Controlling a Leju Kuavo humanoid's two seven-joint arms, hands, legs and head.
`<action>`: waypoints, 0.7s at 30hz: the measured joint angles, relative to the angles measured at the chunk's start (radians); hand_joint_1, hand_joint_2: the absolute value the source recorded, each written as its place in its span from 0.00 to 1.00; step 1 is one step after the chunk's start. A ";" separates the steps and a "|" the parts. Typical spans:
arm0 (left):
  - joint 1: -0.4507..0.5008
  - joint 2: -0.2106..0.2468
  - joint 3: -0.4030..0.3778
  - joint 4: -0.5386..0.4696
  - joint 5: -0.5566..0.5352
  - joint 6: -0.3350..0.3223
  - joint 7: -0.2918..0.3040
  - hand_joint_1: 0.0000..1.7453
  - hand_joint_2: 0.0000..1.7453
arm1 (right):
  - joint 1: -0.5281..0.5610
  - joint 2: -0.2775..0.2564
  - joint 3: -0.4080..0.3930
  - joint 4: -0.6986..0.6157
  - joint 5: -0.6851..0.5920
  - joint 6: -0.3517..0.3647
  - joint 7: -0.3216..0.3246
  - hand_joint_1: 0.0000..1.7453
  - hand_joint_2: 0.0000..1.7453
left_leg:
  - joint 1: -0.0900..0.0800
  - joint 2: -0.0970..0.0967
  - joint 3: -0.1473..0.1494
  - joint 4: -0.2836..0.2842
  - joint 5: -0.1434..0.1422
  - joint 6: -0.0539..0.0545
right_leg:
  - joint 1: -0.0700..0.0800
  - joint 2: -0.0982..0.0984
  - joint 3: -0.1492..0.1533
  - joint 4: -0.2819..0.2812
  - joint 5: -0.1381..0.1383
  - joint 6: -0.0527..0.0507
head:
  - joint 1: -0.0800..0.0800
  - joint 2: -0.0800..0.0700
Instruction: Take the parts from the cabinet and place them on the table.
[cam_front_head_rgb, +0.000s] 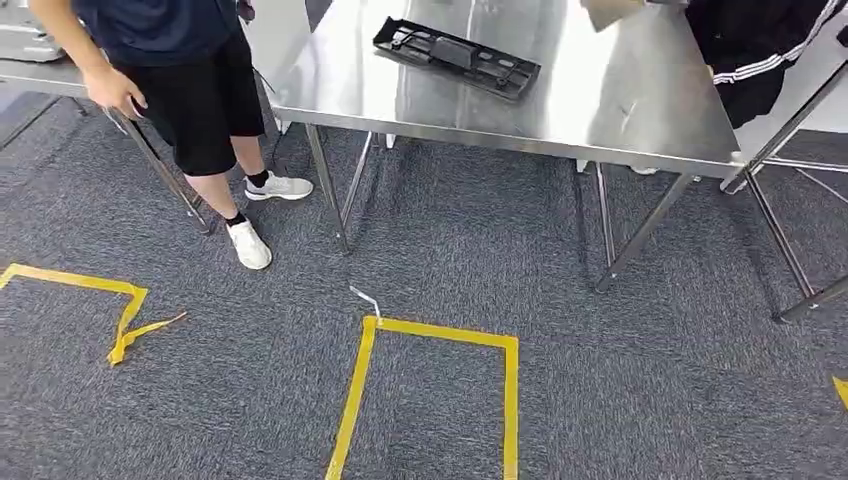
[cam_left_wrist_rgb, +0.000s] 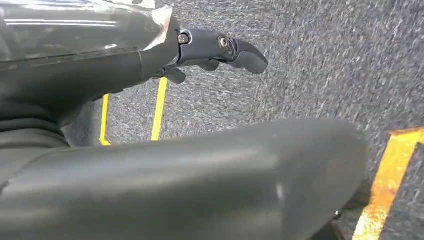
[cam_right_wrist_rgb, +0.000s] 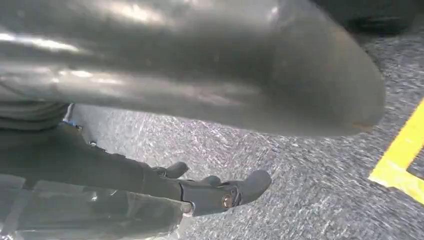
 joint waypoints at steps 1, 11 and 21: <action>0.000 0.000 0.000 0.000 0.000 0.000 0.000 0.00 0.00 | 0.001 0.001 0.000 0.000 0.003 0.001 0.000 0.00 0.00 | 0.001 0.000 -0.001 -0.002 0.008 -0.003 | 0.003 0.000 -0.007 0.008 0.004 -0.002 | 0.001 0.000; 0.003 -0.002 0.000 0.000 0.004 0.006 0.003 0.00 0.00 | 0.002 0.010 0.016 0.002 0.028 0.008 -0.003 0.00 0.00 | 0.011 -0.013 0.009 0.257 -0.133 -0.025 | 0.002 -0.016 -0.137 0.057 0.088 -0.049 | -0.009 0.000; -0.004 -0.004 0.000 0.000 -0.005 0.006 0.000 0.00 0.00 | -0.004 0.012 0.022 0.005 0.030 0.011 -0.004 0.00 0.00 | 0.003 -0.010 0.084 0.012 -0.100 0.035 | 0.002 -0.009 -0.260 0.219 0.003 -0.021 | 0.000 0.000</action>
